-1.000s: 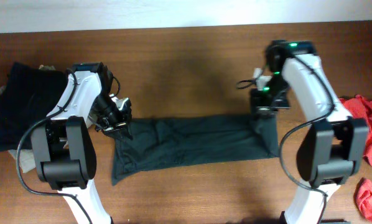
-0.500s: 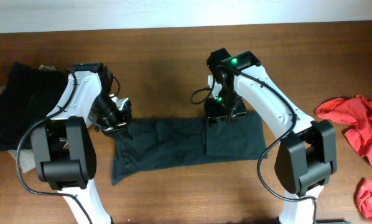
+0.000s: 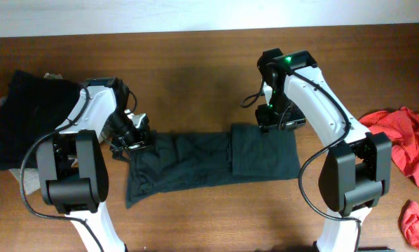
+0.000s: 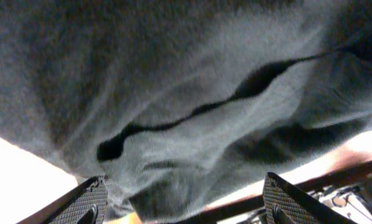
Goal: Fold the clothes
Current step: 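Grasp the strip's right end with the right gripper and fold it left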
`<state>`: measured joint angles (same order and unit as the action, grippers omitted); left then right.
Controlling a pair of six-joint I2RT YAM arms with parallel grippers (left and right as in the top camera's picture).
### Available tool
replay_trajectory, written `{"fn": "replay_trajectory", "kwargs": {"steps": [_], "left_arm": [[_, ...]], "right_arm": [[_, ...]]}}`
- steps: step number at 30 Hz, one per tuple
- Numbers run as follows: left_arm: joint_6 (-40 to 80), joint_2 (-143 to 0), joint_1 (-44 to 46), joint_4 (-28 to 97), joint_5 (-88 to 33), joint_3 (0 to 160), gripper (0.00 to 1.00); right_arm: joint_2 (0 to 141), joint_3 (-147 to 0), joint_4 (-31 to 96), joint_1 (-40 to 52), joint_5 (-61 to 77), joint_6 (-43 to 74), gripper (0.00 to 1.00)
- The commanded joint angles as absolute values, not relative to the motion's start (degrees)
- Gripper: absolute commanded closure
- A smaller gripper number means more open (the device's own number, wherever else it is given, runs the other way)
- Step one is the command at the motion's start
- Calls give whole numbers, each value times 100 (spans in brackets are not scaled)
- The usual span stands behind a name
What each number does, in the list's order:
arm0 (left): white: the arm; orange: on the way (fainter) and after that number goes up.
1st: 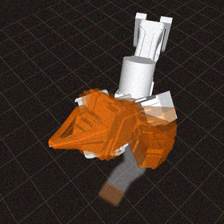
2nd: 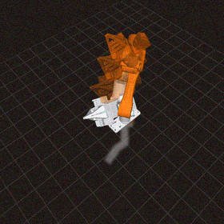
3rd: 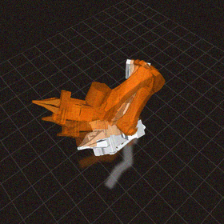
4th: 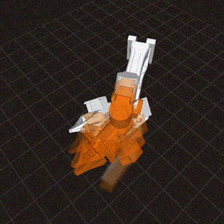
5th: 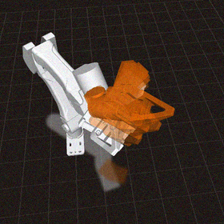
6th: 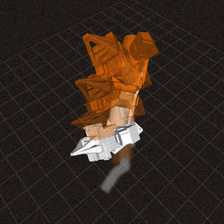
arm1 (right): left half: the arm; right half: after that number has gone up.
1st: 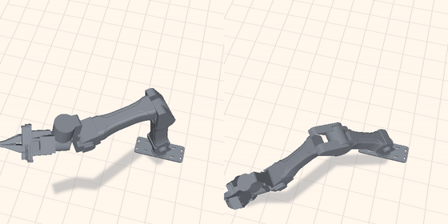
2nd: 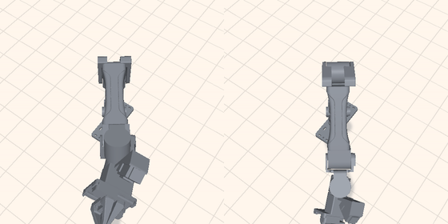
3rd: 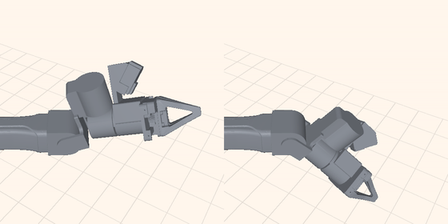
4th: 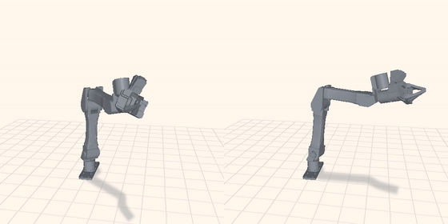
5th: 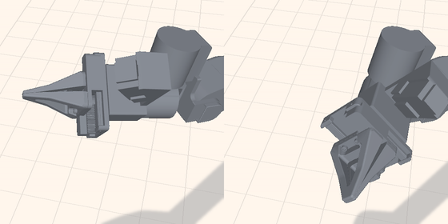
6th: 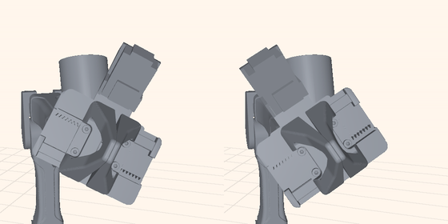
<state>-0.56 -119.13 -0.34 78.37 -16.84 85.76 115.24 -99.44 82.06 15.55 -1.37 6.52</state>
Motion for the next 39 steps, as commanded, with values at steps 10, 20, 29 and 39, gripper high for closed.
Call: {"fn": "replay_trajectory", "kwargs": {"steps": [10, 20, 29, 39], "left_arm": [[62, -11751, -16, 7328, -1671, 8254, 20], [60, -11751, -16, 7332, -1671, 8254, 20], [60, -11751, -16, 7347, -1669, 8254, 20], [60, -11751, -16, 7347, -1671, 8254, 20]], "right_arm": [[11491, -8726, 7065, 2309, 886, 864, 36], [11491, -8003, 6110, 3190, -30, 1922, 87], [11489, -8003, 6967, 3343, 996, 814, 96], [11489, -8003, 7057, 3380, 2174, -419, 95]]}}
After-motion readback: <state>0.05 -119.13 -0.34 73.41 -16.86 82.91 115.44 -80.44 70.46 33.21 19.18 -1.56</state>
